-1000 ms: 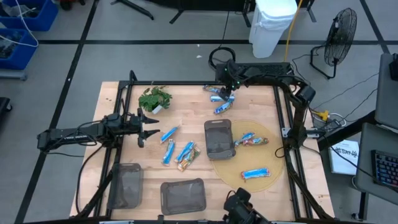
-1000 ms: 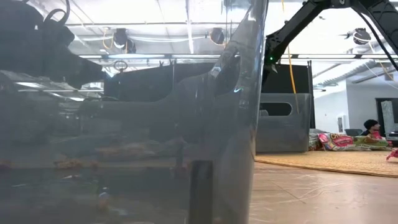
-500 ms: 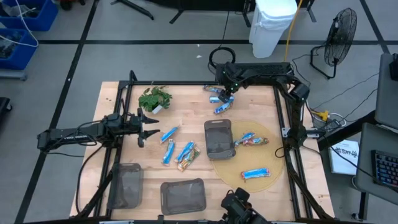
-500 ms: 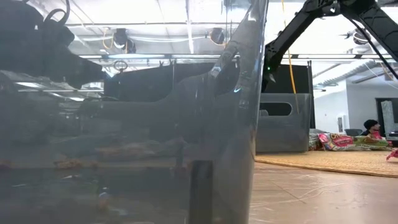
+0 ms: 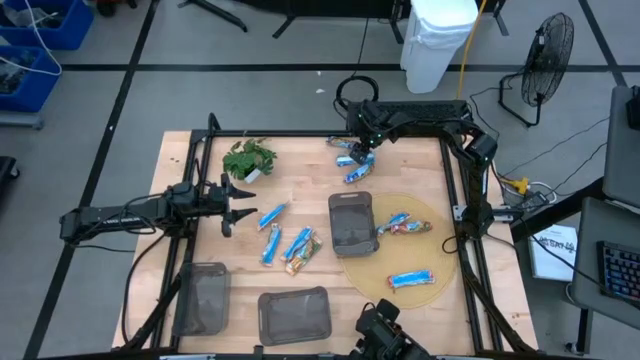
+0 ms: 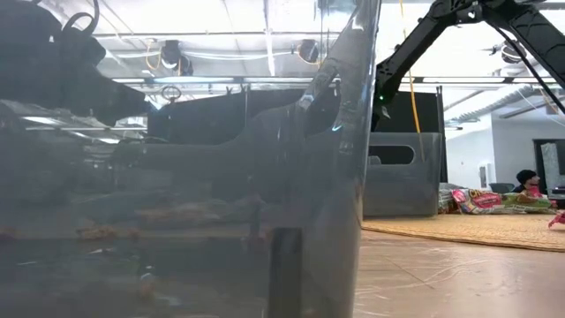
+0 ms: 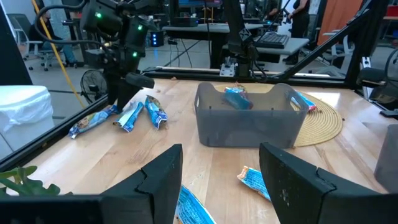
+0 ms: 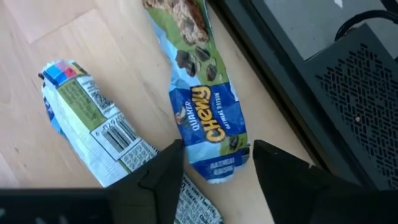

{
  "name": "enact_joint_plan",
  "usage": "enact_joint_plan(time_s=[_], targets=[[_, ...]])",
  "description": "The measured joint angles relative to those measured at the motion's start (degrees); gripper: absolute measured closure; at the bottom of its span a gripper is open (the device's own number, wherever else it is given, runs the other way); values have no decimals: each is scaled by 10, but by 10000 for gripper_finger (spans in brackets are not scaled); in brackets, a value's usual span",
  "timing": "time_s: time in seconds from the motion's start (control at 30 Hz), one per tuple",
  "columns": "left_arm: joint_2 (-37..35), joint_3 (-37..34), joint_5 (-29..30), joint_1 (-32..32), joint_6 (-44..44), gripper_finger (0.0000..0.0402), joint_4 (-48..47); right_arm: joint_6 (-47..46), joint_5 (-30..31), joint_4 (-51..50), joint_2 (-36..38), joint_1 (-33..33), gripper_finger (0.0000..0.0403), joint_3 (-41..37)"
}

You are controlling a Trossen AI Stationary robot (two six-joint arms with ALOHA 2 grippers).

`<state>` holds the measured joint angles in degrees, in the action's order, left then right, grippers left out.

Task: Pick and place Granola Bars by type
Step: Put the top blue granola bar into the top right black bin

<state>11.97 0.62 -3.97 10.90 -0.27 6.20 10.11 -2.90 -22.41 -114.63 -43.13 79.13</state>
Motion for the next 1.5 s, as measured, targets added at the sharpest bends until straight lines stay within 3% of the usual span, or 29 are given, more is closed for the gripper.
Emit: enact_joint_plan(time_s=[0.23,0.5,0.9,1.2,1.5], targets=[[0,0,0,0,0,186,0,0,-1,3,0,0,293,0],[0,0,0,0,0,186,0,12,-3,9,1,0,395,0],[0,0,0,0,0,185,0,20,-3,10,33,7,402,0],[0,0,0,0,0,186,0,21,-4,-1,158,52,403,0],[0,0,0,0,0,186,0,10,-3,-59,289,150,403,0]])
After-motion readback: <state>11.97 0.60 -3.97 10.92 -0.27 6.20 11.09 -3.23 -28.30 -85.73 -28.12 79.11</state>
